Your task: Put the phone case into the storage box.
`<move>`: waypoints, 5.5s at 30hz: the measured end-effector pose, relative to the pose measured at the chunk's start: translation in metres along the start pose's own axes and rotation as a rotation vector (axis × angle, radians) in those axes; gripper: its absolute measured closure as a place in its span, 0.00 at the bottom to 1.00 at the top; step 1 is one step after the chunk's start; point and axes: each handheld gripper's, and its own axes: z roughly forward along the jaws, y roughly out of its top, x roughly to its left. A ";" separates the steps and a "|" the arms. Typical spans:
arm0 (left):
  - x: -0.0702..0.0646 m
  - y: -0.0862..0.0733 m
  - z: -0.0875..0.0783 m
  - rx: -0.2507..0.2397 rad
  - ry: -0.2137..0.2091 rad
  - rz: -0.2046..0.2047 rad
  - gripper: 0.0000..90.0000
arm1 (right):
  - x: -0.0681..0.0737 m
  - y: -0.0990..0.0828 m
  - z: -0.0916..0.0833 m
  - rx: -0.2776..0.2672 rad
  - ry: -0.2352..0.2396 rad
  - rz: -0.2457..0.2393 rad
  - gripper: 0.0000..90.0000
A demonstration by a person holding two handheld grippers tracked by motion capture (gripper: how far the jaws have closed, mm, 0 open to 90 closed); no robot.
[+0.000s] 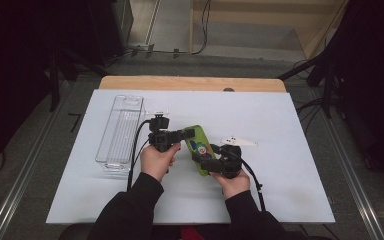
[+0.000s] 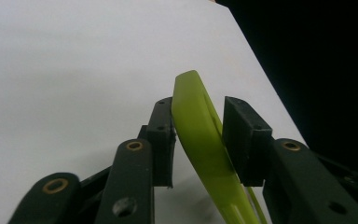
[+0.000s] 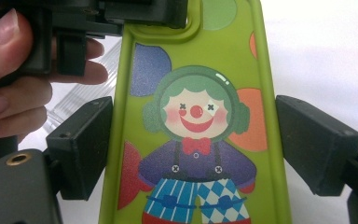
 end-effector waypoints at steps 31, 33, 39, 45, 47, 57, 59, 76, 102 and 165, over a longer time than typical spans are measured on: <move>-0.003 0.007 -0.014 -0.051 -0.151 -0.062 0.87 | -0.003 0.015 -0.004 0.034 0.057 -0.131 0.00; -0.005 0.009 -0.015 -0.046 -0.143 -0.030 0.87 | -0.006 0.018 -0.006 0.038 0.060 -0.145 0.00; -0.006 0.012 -0.020 -0.044 -0.149 0.016 0.87 | -0.007 0.022 -0.012 0.082 0.097 -0.197 0.00; -0.007 0.014 -0.024 -0.016 -0.165 0.072 0.87 | -0.008 0.027 -0.019 0.103 0.142 -0.228 0.00; -0.007 0.014 -0.025 -0.008 -0.181 0.086 0.87 | -0.008 0.027 -0.021 0.110 0.133 -0.262 0.00; -0.014 0.017 -0.030 0.015 -0.212 0.200 0.87 | -0.010 0.032 -0.030 0.131 0.137 -0.308 0.00; -0.015 0.016 -0.030 0.026 -0.212 0.222 0.87 | -0.010 0.033 -0.032 0.136 0.153 -0.308 0.00; -0.010 0.016 -0.027 0.081 -0.265 0.329 0.87 | -0.019 0.045 -0.049 0.201 0.227 -0.366 0.00; -0.014 0.013 -0.036 0.116 -0.405 0.464 0.87 | -0.022 0.078 -0.050 0.187 0.341 -0.392 0.13; -0.020 0.011 -0.043 0.138 -0.496 0.537 0.57 | -0.023 0.086 -0.039 0.375 0.562 -0.405 0.83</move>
